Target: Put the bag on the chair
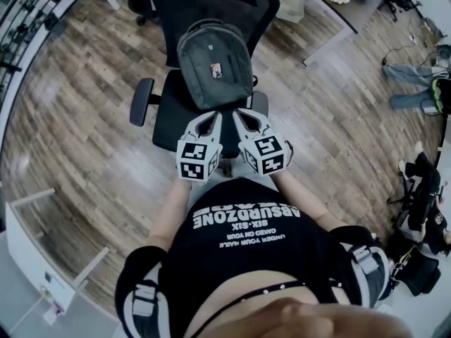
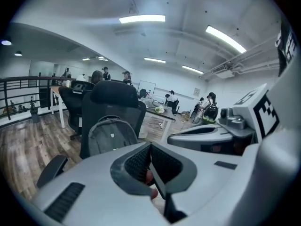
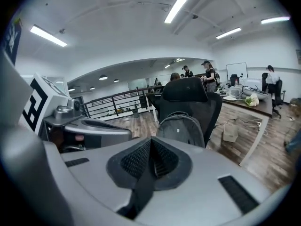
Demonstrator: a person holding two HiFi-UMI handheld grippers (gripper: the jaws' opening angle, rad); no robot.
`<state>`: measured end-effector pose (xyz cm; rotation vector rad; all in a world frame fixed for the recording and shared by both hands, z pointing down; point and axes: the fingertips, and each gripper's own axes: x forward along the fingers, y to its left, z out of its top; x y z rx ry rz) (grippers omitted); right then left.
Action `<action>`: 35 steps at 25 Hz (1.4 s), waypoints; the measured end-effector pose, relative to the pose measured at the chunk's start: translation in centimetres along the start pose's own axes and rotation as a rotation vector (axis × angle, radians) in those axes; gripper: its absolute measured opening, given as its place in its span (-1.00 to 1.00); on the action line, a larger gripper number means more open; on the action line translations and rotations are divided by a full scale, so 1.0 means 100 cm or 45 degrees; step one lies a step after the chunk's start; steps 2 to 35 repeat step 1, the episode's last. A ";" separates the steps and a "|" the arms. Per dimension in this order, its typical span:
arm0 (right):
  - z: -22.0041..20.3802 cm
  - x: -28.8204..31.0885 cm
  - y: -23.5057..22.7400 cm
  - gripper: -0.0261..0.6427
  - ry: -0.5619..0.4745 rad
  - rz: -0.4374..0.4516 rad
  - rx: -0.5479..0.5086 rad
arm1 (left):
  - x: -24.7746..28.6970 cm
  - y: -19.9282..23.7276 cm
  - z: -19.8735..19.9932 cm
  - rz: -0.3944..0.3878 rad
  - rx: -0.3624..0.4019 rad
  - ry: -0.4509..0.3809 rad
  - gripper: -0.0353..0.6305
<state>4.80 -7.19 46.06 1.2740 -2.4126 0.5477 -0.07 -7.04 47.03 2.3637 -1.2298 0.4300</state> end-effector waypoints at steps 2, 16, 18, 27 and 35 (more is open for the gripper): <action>-0.003 -0.002 0.002 -0.88 0.005 -0.004 -0.017 | -0.001 -0.003 -0.004 -0.019 -0.008 0.023 -0.84; -0.003 -0.002 0.002 -0.88 0.005 -0.004 -0.017 | -0.001 -0.003 -0.004 -0.019 -0.008 0.023 -0.84; -0.003 -0.002 0.002 -0.88 0.005 -0.004 -0.017 | -0.001 -0.003 -0.004 -0.019 -0.008 0.023 -0.84; -0.003 -0.002 0.002 -0.88 0.005 -0.004 -0.017 | -0.001 -0.003 -0.004 -0.019 -0.008 0.023 -0.84; -0.003 -0.002 0.002 -0.88 0.005 -0.004 -0.017 | -0.001 -0.003 -0.004 -0.019 -0.008 0.023 -0.84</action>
